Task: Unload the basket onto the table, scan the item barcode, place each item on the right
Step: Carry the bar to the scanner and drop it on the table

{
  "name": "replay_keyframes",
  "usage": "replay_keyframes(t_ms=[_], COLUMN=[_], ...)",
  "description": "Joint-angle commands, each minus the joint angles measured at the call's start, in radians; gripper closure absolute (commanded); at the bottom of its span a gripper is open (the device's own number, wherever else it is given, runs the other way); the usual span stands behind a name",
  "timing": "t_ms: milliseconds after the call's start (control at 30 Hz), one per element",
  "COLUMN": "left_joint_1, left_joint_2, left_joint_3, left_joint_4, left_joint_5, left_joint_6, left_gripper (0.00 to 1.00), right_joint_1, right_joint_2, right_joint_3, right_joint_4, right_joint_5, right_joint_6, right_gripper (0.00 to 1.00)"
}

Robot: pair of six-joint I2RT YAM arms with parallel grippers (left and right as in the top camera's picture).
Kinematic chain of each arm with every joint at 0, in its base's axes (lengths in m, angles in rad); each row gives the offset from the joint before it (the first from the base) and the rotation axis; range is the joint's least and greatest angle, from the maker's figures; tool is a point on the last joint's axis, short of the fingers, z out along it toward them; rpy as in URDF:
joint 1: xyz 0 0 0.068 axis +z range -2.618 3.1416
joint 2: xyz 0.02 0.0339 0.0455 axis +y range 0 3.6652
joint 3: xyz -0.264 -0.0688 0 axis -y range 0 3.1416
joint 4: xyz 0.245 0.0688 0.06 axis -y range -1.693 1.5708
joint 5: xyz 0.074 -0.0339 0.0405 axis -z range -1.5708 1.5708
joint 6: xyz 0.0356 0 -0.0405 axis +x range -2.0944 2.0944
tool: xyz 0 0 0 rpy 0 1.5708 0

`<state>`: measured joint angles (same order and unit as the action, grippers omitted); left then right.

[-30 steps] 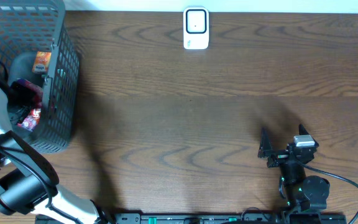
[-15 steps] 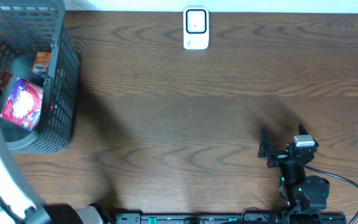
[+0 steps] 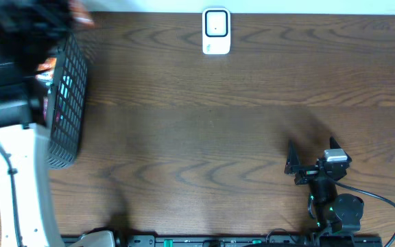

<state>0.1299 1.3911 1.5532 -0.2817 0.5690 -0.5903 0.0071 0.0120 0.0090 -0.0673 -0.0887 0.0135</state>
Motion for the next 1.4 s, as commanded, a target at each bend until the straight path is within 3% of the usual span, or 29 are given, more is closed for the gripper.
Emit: replay_keyframes(t_ms=[0, 200, 433, 733, 967, 1100, 1200, 1367], left_joint_1=[-0.159, -0.413, -0.598, -0.710, -0.731, -0.730, -0.724, -0.707], left_joint_2=[0.049, 0.190, 0.402, 0.627, 0.715, 0.726, 0.718, 0.651], left_joint_3=[0.013, 0.013, 0.013, 0.013, 0.013, 0.013, 0.014, 0.014], left_joint_4=[-0.055, -0.161, -0.160, 0.007, 0.053, 0.069, 0.102, 0.112], left_joint_5=[-0.143, -0.394, -0.402, -0.402, -0.402, -0.402, -0.401, -0.402], left_joint_6=[0.110, 0.112, 0.111, 0.111, 0.111, 0.111, 0.111, 0.111], left_gripper=[0.93, 0.93, 0.93, 0.92, 0.93, 0.83, 0.62, 0.61], right_joint_1=[0.007, 0.007, 0.007, 0.007, 0.007, 0.007, 0.007, 0.007], right_joint_2=[-0.005, -0.005, -0.005, -0.005, -0.005, -0.005, -0.005, -0.005], right_joint_3=[-0.003, -0.003, -0.003, -0.003, -0.003, -0.003, -0.003, -0.003], right_joint_4=[-0.003, -0.003, -0.003, -0.003, -0.003, -0.003, -0.003, -0.003], right_joint_5=[0.004, 0.004, 0.004, 0.004, 0.004, 0.004, 0.004, 0.004], right_joint_6=[-0.007, -0.007, -0.007, -0.007, -0.007, -0.007, -0.007, -0.007], right_gripper=[0.01, 0.01, 0.01, 0.01, 0.01, 0.01, 0.01, 0.01])
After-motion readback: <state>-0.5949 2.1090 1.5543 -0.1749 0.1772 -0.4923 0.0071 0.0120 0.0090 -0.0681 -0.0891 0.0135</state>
